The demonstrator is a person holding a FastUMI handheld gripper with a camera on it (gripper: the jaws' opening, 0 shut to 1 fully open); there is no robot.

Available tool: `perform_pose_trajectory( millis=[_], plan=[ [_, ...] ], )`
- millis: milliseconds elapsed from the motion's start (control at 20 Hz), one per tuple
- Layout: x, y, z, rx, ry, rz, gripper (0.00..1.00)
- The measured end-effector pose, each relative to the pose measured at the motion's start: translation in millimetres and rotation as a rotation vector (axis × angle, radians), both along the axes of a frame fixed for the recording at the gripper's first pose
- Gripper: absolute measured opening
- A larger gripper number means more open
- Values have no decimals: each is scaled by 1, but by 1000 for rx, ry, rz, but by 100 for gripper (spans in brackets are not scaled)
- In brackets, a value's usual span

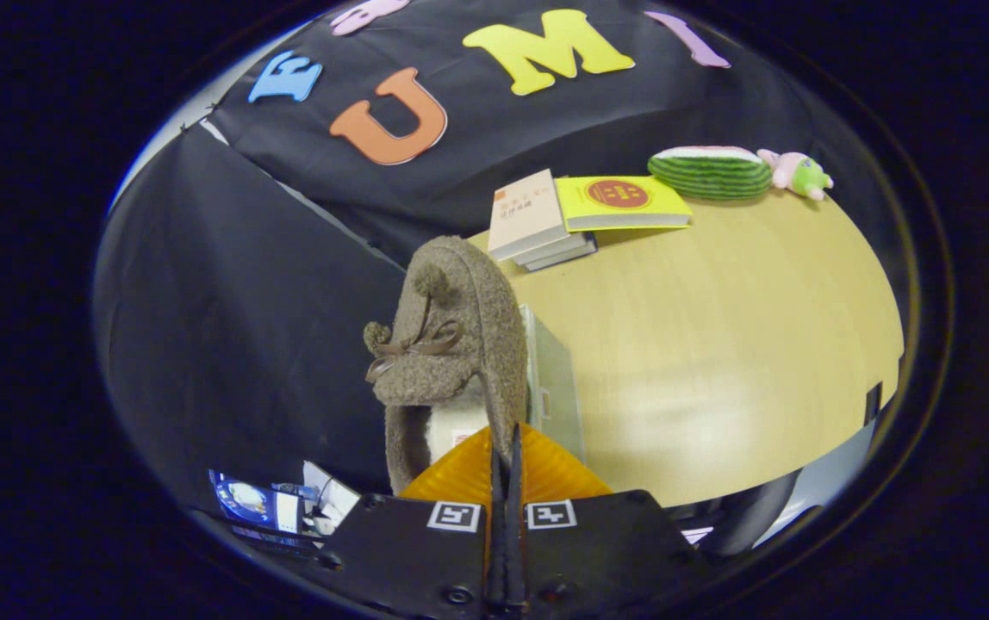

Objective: Open the storage box then place both shoes into the box .Put the left shoe in first, then the right shoe, with the right side of both shoes facing outward in a uniform manner.

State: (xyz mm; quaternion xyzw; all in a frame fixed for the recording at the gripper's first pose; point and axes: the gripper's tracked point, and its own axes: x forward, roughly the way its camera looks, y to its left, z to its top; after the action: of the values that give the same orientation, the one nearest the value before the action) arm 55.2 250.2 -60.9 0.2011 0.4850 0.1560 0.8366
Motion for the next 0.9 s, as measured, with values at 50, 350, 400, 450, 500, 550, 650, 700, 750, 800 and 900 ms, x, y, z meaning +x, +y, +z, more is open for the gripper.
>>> perform_pose_trajectory(
  millis=[50, 350, 400, 450, 500, 550, 650, 700, 750, 800, 900],
  plan=[
    [1, 12, -8, 1, 11, -2, 6],
    [15, 41, -64, -39, 91, -55, 6],
    [16, 41, -73, -46, 104, -61, 6],
    [16, 41, -82, -50, 119, -69, 6],
    [16, 39, -88, -51, 134, -80, 6],
    [16, 38, -93, -53, 141, -92, 6],
    [18, 37, -100, -67, 140, -95, 6],
    [18, 37, -101, -64, 143, -100, 6],
    [19, 38, -102, -62, 144, -100, 6],
    [21, 42, -98, -46, 119, -92, 10],
    [24, 47, -84, -37, 55, -60, 24]
  ],
)
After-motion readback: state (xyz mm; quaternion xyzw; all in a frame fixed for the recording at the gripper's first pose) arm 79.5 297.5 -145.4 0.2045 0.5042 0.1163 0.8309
